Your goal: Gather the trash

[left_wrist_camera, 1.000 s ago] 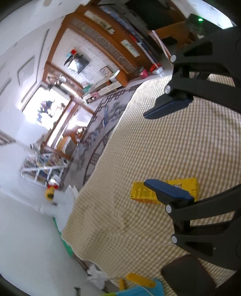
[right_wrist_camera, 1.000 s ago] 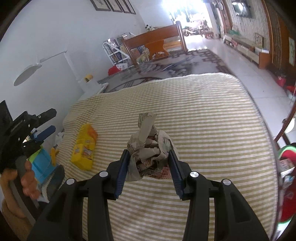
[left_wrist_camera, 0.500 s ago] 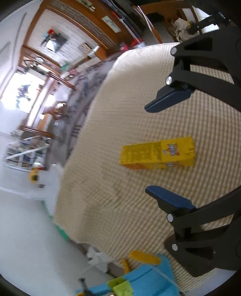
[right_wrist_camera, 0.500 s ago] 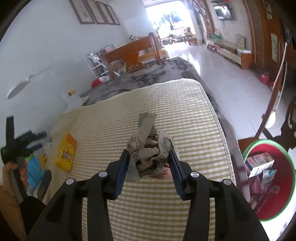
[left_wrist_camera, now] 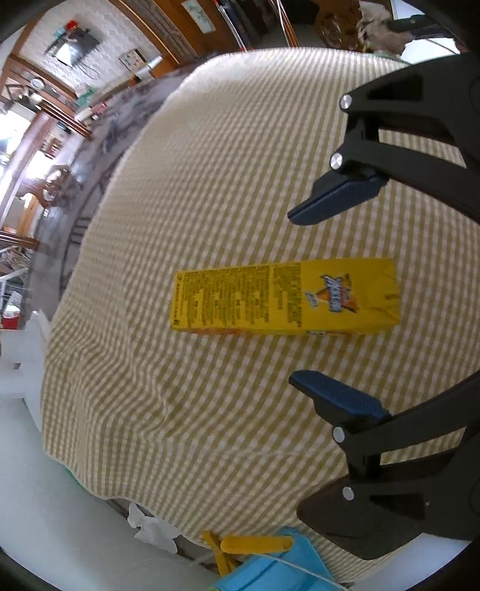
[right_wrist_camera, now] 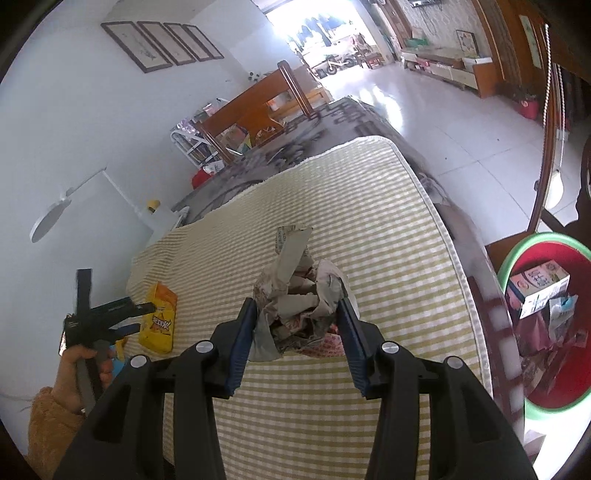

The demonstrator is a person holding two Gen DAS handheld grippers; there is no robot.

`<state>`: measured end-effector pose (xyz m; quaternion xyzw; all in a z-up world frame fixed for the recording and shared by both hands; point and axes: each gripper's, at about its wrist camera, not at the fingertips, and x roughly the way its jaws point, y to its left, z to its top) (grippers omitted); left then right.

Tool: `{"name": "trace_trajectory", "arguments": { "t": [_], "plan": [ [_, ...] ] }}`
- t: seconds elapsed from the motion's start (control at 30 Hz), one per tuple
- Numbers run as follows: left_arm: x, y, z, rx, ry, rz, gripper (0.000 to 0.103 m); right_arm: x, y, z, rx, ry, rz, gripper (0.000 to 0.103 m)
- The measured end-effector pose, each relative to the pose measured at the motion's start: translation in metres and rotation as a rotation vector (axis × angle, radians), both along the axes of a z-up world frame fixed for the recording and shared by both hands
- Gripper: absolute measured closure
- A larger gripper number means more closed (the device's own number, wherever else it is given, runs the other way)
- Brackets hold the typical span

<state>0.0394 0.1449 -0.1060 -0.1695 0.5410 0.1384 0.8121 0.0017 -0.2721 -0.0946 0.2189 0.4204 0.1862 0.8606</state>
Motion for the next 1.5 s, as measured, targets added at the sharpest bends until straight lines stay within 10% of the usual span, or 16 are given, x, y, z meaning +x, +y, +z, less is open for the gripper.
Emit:
{"name": "trace_trajectory", "arguments": {
  "t": [0.13,0.67,1.5],
  "plan": [
    [0.000,-0.011,-0.002,-0.011,0.000,-0.023,0.064,-0.002,-0.003,0.001,-0.011,-0.008,-0.002,0.059],
    [-0.067,-0.143,0.081,0.108,-0.418,-0.303,0.066,-0.011,-0.040,0.010,-0.047,-0.040,-0.148,0.059],
    [-0.071,-0.300,0.096,-0.028,-0.484,-0.651,0.066,-0.022,-0.122,0.017,-0.165,-0.055,-0.441,0.059]
  ]
}}
